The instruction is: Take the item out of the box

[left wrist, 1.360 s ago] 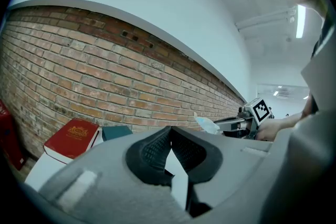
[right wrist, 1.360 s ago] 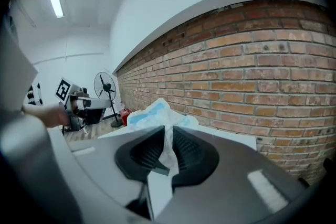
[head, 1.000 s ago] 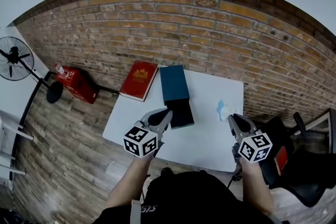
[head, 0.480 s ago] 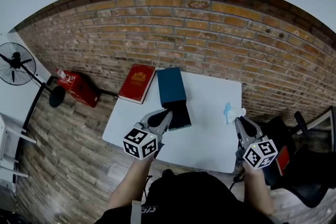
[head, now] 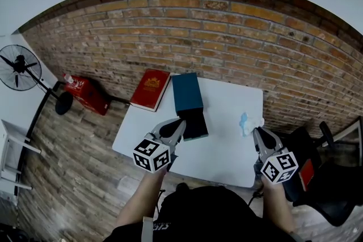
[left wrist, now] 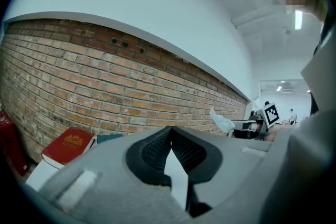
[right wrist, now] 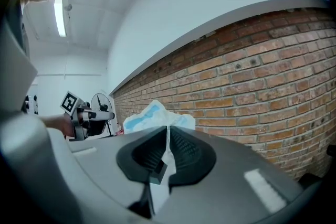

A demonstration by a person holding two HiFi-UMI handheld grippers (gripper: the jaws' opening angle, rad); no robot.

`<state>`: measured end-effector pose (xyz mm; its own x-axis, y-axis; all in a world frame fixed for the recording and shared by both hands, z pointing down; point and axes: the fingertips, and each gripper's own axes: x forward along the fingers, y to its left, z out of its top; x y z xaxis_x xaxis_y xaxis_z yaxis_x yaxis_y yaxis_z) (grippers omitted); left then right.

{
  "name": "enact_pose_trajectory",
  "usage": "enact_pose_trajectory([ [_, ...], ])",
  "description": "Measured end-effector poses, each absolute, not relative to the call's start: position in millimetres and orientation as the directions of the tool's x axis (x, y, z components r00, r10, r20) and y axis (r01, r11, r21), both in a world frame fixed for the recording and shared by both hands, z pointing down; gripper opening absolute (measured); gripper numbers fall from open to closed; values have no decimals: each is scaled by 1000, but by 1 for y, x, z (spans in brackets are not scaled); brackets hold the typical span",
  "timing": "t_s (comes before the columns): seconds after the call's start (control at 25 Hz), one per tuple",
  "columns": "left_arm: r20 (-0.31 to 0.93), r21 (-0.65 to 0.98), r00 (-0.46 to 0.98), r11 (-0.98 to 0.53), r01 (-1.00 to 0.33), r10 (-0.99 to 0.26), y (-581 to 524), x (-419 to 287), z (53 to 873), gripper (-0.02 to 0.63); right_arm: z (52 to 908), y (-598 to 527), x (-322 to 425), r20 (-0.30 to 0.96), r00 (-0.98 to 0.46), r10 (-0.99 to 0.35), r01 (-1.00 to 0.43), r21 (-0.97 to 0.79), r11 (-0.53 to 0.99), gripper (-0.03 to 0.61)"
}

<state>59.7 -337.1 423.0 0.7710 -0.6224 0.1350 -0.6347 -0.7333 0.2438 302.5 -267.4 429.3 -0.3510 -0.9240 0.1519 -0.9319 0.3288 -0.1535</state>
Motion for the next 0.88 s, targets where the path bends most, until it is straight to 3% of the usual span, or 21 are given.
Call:
enact_pose_trajectory([
  [0.88, 143, 250, 767, -727, -640, -626, -340, 54, 426, 6, 430, -272, 291, 153, -372, -915, -925, -142, 352, 15],
])
